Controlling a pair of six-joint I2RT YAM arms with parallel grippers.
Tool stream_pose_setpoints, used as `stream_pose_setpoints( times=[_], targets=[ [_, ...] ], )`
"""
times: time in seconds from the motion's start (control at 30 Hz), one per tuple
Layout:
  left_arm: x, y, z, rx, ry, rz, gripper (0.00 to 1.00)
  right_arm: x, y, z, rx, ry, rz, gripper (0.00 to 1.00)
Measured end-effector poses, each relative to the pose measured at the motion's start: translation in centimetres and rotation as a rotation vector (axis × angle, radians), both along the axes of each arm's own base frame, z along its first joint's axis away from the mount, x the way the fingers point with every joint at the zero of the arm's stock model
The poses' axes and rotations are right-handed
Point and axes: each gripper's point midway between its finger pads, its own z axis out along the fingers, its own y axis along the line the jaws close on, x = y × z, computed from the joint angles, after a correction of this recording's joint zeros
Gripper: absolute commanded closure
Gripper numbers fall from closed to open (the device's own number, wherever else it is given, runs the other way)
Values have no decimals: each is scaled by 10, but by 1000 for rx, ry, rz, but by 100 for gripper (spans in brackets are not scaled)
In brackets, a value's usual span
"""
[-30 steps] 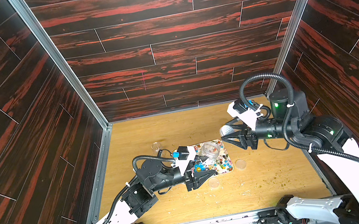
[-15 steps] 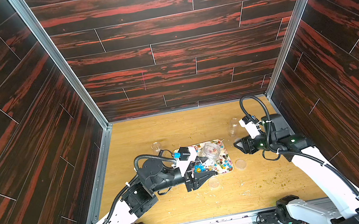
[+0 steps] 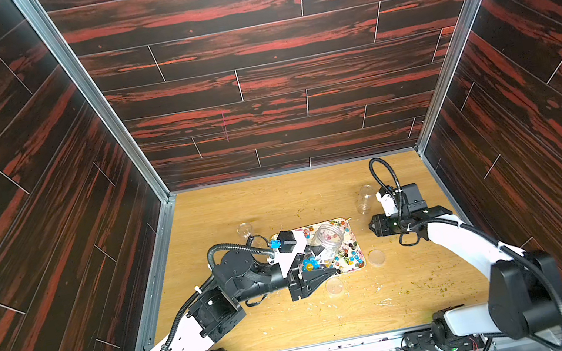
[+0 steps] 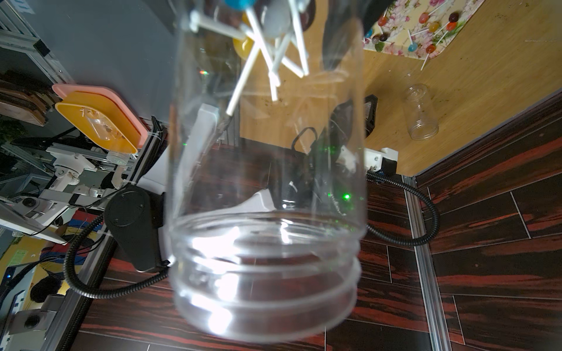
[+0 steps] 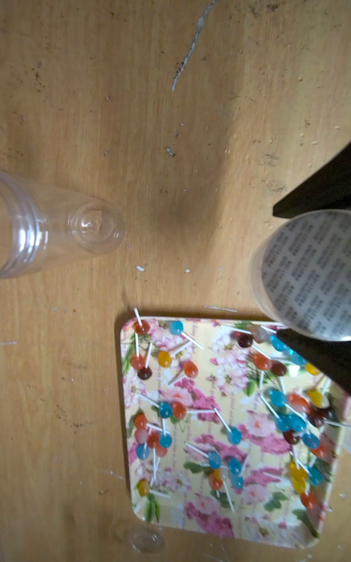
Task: Pour the candies out of the jar
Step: Place the lid at the center of the board.
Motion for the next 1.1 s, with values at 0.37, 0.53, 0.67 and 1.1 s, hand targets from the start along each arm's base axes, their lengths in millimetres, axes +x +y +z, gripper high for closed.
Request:
stream_pose_setpoints(
  times=[0.37,0.53,0.67,1.1],
  targets=[
    [1,0,-2,8,-6,7,65,22,-16,-56,-76,78,-124,39],
    [2,0,-2,9,-5,9,65,27,-18,-59,-85,92,-140,33],
    [2,0,-2,9,-5,11,65,32,-17,-60,-84,97,-145,31],
    [10,1,-6,21,-6,56,65,26,-16,-3,-41,14,-154,26]
  ],
)
